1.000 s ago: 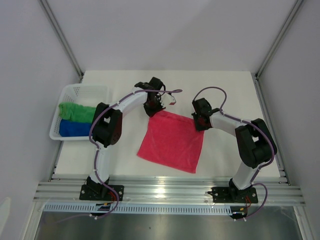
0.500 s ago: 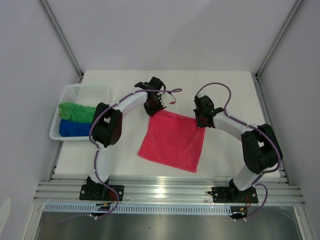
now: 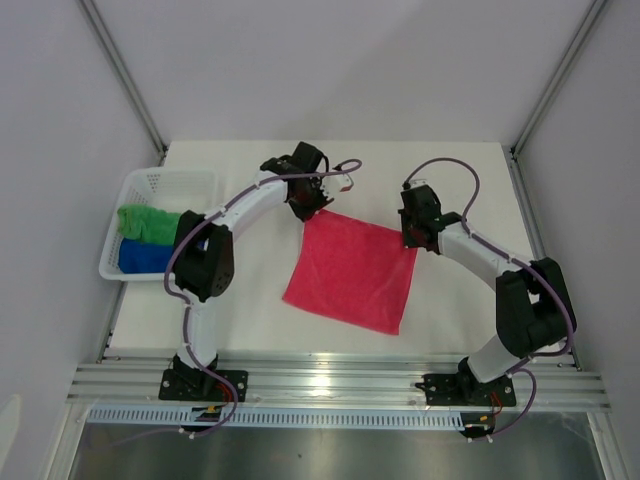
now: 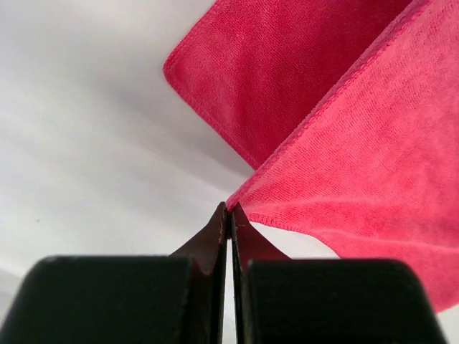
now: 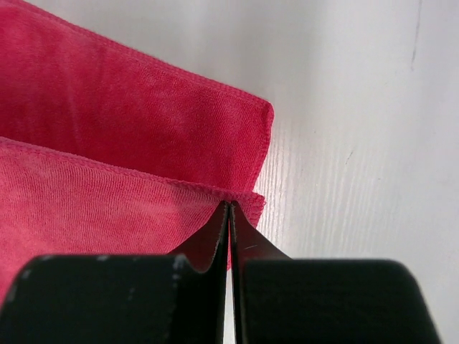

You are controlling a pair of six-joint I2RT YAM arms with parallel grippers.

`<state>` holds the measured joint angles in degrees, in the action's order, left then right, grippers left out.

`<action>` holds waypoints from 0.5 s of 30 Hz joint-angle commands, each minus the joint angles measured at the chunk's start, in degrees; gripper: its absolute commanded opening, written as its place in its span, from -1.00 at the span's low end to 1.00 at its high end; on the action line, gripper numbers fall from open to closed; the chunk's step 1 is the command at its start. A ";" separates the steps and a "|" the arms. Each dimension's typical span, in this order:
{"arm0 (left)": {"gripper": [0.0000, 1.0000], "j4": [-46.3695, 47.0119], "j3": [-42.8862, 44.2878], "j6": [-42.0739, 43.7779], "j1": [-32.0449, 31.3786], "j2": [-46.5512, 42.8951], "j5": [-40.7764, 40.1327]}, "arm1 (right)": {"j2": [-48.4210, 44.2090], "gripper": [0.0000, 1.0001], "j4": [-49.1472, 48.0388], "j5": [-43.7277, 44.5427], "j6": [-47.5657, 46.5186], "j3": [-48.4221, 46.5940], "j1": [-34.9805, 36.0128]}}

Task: Roll the towels
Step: Fold the towel

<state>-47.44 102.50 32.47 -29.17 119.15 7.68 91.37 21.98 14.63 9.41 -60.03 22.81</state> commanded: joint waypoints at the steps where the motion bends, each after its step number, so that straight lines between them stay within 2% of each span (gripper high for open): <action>1: -0.99 0.95 2.18 -2.50 0.25 -4.19 -0.30 | -3.83 -1.00 -1.32 1.80 0.87 -2.20 -0.48; 15: -0.99 0.42 5.34 -3.20 0.34 -8.59 -0.83 | -9.98 -1.00 0.79 2.77 0.96 -4.31 -1.01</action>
<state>-47.31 104.53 29.98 -29.17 115.66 7.01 85.23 22.87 15.84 9.47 -61.78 22.20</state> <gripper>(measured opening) 0.009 0.006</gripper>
